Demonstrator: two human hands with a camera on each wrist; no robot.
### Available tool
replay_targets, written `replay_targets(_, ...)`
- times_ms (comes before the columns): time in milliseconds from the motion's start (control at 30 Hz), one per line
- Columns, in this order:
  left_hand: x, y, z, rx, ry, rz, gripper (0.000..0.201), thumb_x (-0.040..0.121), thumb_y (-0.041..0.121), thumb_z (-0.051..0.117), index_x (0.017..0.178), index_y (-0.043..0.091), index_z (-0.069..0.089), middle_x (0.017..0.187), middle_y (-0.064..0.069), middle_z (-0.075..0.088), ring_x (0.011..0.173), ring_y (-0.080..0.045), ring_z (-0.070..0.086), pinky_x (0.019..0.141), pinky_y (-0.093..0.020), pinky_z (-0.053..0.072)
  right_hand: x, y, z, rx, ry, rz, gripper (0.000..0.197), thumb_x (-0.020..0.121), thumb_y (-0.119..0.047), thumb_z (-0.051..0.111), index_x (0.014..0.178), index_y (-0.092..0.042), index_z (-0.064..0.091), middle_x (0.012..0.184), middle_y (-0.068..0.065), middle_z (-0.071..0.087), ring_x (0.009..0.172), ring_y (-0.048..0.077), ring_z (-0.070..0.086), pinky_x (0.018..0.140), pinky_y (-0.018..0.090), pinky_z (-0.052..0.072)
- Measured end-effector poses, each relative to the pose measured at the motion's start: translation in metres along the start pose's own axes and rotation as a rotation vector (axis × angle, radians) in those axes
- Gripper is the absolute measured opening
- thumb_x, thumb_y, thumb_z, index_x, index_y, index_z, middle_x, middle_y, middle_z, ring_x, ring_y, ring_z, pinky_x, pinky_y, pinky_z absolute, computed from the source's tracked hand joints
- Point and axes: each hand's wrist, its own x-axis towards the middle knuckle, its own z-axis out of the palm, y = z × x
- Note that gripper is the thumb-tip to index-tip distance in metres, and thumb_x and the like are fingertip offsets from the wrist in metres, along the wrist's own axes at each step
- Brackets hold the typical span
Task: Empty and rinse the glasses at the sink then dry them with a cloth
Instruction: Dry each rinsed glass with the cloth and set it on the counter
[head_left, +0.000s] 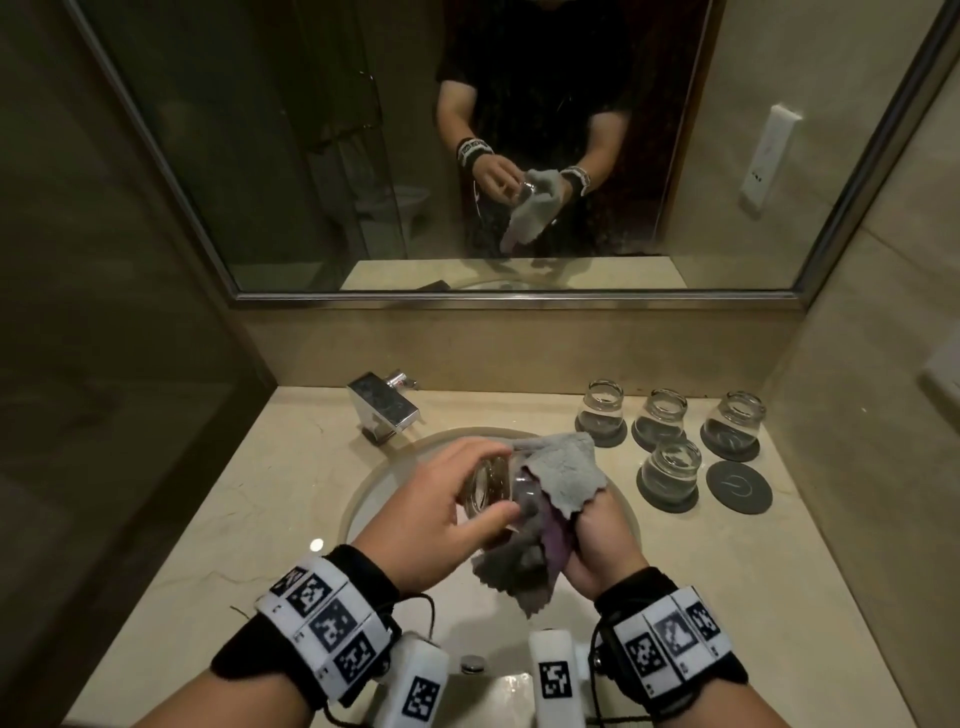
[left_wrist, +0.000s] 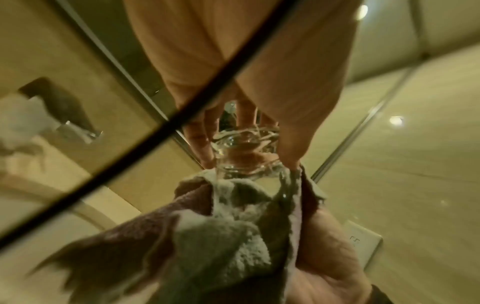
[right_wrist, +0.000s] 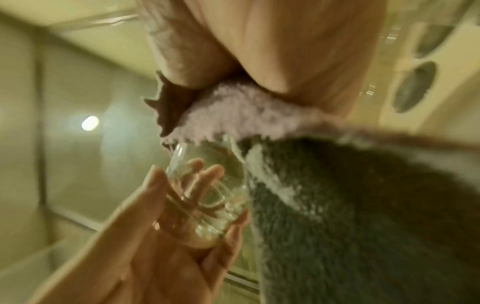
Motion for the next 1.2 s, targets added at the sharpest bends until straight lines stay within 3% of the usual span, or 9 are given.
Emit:
replay_targets(200, 0.004, 0.002, 0.006, -0.689, -0.002, -0.45, 0.055, 0.075, 0.059, 0.059, 0.118, 0.025, 0.056, 0.113, -0.011, 0.067, 0.07, -0.026, 0.069, 0.065, -0.037, 0.059, 0.003, 0.002, -0.006, 0.06, 0.028, -0.08, 0.013, 0.089, -0.006, 0.053, 0.094, -0.007, 0.065, 0.076, 0.01, 0.071, 0.068, 0.021, 0.067, 0.058, 0.033, 0.056)
replay_targets(367, -0.001, -0.002, 0.001, -0.056, -0.026, 0.01, 0.049, 0.087, 0.036, 0.069, 0.132, 0.037, 0.048, 0.125, 0.016, 0.056, 0.107, 0.002, 0.057, 0.087, -0.02, 0.052, 0.003, 0.0, -0.005, 0.078, 0.03, -0.012, 0.025, 0.092, -0.018, 0.047, 0.101, -0.006, 0.067, 0.106, 0.024, 0.068, 0.094, 0.035, 0.066, 0.09, 0.05, 0.051)
replay_targets(567, 0.005, 0.004, 0.002, -0.326, 0.008, -0.27, 0.038, 0.085, 0.054, 0.057, 0.112, 0.027, 0.057, 0.111, 0.007, 0.061, 0.076, -0.021, 0.07, 0.074, -0.041, 0.06, 0.002, 0.005, -0.01, 0.006, 0.014, -0.156, 0.012, 0.083, -0.008, 0.062, 0.081, -0.016, 0.071, 0.077, 0.014, 0.065, 0.07, 0.034, 0.057, 0.062, 0.048, 0.052)
replay_targets(733, 0.0, -0.001, -0.001, -0.008, 0.003, 0.036, 0.052, 0.088, 0.035, 0.068, 0.135, 0.036, 0.046, 0.125, 0.029, 0.045, 0.111, 0.008, 0.05, 0.089, -0.009, 0.043, 0.0, 0.004, -0.003, 0.072, -0.043, -0.032, 0.061, 0.062, -0.028, 0.084, 0.111, 0.002, 0.062, 0.111, 0.028, 0.064, 0.103, 0.042, 0.06, 0.094, 0.055, 0.046)
replay_targets(833, 0.002, 0.006, -0.001, -0.283, -0.006, -0.261, 0.042, 0.086, 0.049, 0.06, 0.124, 0.034, 0.049, 0.12, 0.013, 0.054, 0.084, -0.007, 0.068, 0.068, -0.026, 0.055, -0.003, 0.003, -0.006, 0.039, -0.036, -0.05, 0.009, 0.084, -0.008, 0.063, 0.088, -0.012, 0.07, 0.081, 0.018, 0.066, 0.071, 0.027, 0.066, 0.065, 0.042, 0.056)
replay_targets(900, 0.004, 0.004, -0.001, -0.366, -0.011, -0.299, 0.027, 0.09, 0.042, 0.059, 0.113, 0.028, 0.056, 0.113, 0.003, 0.059, 0.074, -0.014, 0.07, 0.07, -0.037, 0.059, -0.004, 0.007, -0.009, 0.0, -0.04, -0.047, 0.039, 0.092, 0.002, 0.049, 0.072, -0.022, 0.072, 0.066, 0.013, 0.059, 0.052, 0.022, 0.057, 0.052, 0.035, 0.051)
replay_targets(967, 0.002, 0.004, -0.005, -0.239, -0.043, -0.192, 0.031, 0.091, 0.031, 0.066, 0.12, 0.031, 0.054, 0.115, 0.013, 0.056, 0.086, -0.005, 0.067, 0.078, -0.025, 0.057, -0.005, 0.002, -0.004, 0.044, -0.04, -0.014, 0.011, 0.085, -0.011, 0.065, 0.082, -0.019, 0.072, 0.075, 0.017, 0.065, 0.064, 0.033, 0.059, 0.063, 0.042, 0.051)
replay_targets(1100, 0.0, 0.002, -0.007, -0.119, -0.049, -0.039, 0.051, 0.088, 0.032, 0.069, 0.133, 0.037, 0.045, 0.126, 0.021, 0.048, 0.103, 0.008, 0.054, 0.079, -0.012, 0.049, -0.002, 0.003, 0.0, 0.078, -0.007, -0.026, 0.082, 0.049, -0.039, 0.091, 0.114, 0.0, 0.06, 0.115, 0.031, 0.062, 0.102, 0.041, 0.061, 0.097, 0.061, 0.044)
replay_targets(1200, 0.002, 0.006, -0.004, -0.281, -0.066, -0.208, 0.045, 0.089, 0.049, 0.056, 0.131, 0.04, 0.04, 0.124, 0.016, 0.049, 0.082, -0.009, 0.07, 0.063, -0.022, 0.056, 0.0, 0.004, -0.002, 0.003, -0.042, -0.065, 0.032, 0.065, -0.028, 0.078, 0.092, -0.014, 0.069, 0.08, 0.018, 0.066, 0.066, 0.03, 0.063, 0.072, 0.05, 0.05)
